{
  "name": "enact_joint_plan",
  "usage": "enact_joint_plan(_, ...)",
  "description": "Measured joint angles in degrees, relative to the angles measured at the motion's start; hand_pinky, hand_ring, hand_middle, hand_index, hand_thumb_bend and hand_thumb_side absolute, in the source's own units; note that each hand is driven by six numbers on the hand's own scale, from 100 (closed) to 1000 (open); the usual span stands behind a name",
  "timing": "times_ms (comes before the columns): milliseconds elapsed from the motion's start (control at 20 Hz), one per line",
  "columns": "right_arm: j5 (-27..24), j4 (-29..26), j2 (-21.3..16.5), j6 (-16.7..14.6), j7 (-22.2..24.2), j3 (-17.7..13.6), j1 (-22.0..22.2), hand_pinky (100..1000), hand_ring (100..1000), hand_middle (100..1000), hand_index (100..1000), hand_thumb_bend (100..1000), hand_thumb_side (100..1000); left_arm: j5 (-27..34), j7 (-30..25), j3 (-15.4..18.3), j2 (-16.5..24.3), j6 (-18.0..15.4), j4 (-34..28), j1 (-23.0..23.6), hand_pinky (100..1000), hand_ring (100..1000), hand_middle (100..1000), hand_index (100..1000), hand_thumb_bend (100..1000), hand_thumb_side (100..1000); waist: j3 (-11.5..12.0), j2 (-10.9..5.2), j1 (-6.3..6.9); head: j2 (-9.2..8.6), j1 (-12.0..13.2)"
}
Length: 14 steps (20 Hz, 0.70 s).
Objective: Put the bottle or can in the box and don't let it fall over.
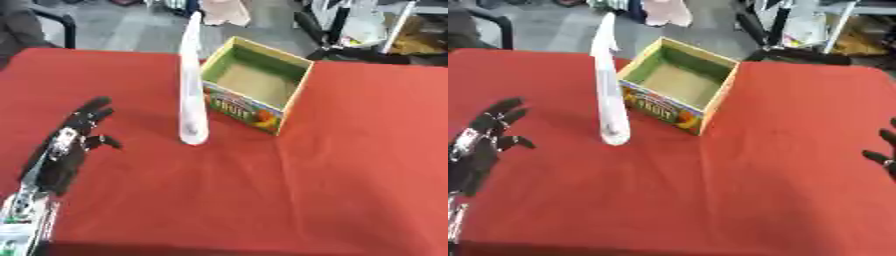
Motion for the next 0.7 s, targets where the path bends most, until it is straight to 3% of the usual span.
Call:
enact_joint_plan(450, 0.0, 0.0, 0.0, 0.0, 0.0, 0.0, 0.0, 800, 1000, 1000, 940, 100, 525, 0.0, 1.0, 0.0, 0.2, -0.1, -0.1, -0.4, 594, 1000, 976, 985, 117, 851, 0.0, 0.00, 0.01, 0.00, 0.0)
enact_joint_plan(700, 0.1, 0.0, 0.0, 0.0, 0.0, 0.0, 0.0, 799, 1000, 1000, 940, 100, 525, 0.5, 2.6, -1.0, 2.5, -0.5, -0.3, -2.5, 597, 1000, 978, 995, 100, 794, -0.2, -0.06, 0.09, 0.00, 0.0)
